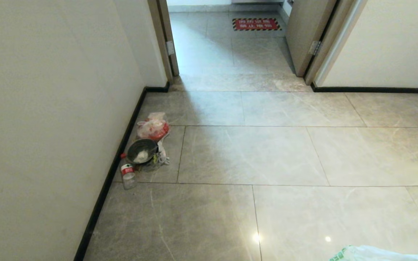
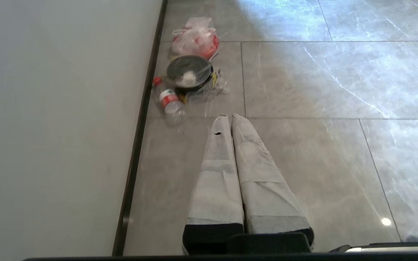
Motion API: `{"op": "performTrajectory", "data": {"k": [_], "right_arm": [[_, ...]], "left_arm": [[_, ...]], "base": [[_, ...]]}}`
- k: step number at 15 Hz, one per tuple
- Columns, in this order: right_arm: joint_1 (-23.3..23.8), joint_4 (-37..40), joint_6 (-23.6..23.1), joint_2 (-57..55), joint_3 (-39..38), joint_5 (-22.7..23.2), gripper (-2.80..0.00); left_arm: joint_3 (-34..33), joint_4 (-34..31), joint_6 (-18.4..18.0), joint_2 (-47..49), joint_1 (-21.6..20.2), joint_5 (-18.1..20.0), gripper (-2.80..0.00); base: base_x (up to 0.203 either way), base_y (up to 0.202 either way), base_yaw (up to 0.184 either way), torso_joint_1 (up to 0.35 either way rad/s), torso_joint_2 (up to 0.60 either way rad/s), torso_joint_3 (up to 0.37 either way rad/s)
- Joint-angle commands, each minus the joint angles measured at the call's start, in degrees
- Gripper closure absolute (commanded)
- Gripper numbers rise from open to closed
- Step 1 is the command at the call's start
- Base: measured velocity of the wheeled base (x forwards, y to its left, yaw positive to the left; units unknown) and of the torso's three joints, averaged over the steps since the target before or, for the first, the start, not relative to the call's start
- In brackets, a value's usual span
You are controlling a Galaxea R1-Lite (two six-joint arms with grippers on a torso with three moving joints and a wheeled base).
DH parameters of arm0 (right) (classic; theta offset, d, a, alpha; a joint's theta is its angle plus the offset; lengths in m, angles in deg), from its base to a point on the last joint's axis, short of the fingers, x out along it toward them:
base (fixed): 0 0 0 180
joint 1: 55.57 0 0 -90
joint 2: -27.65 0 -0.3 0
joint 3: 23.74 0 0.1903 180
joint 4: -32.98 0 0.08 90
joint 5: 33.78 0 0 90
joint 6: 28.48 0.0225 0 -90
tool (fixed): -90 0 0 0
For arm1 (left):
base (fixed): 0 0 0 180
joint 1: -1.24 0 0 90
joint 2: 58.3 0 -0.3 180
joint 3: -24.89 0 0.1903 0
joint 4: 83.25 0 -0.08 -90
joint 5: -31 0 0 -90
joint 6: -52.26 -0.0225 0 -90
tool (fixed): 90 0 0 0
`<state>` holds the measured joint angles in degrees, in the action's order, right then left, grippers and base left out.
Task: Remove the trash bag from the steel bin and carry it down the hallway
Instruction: Put the trash bag at the door
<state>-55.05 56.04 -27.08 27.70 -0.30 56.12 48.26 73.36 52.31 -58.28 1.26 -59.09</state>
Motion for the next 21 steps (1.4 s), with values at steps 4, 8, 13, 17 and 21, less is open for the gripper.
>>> {"op": "performTrajectory", "data": {"k": [4,8,13,17,21], "right_arm": [[-0.1,0.0,0.0,0.0,0.0,0.0,0.0],[-0.1,0.0,-0.1,-0.1,0.0,0.0,0.0],[-0.1,0.0,-0.1,-0.1,0.0,0.0,0.0],[-0.1,0.0,0.0,0.0,0.0,0.0,0.0],[-0.1,0.0,0.0,0.0,0.0,0.0,0.0]], "left_arm": [[0.0,0.0,0.0,0.0,0.0,0.0,0.0],[0.0,0.0,0.0,0.0,0.0,0.0,0.0],[0.0,0.0,0.0,0.0,0.0,0.0,0.0],[0.0,0.0,0.0,0.0,0.0,0.0,0.0],[0.0,0.0,0.0,0.0,0.0,0.0,0.0]], "base": [[0.185,0.0,-0.003,0.002,0.0,0.004],[0.121,0.0,-0.001,0.001,0.0,0.002],[0.0,0.0,0.0,0.0,0.0,0.0],[-0.002,0.01,-0.076,0.002,0.0,0.002],[-0.001,0.01,-0.098,0.001,0.0,-0.001]]}}
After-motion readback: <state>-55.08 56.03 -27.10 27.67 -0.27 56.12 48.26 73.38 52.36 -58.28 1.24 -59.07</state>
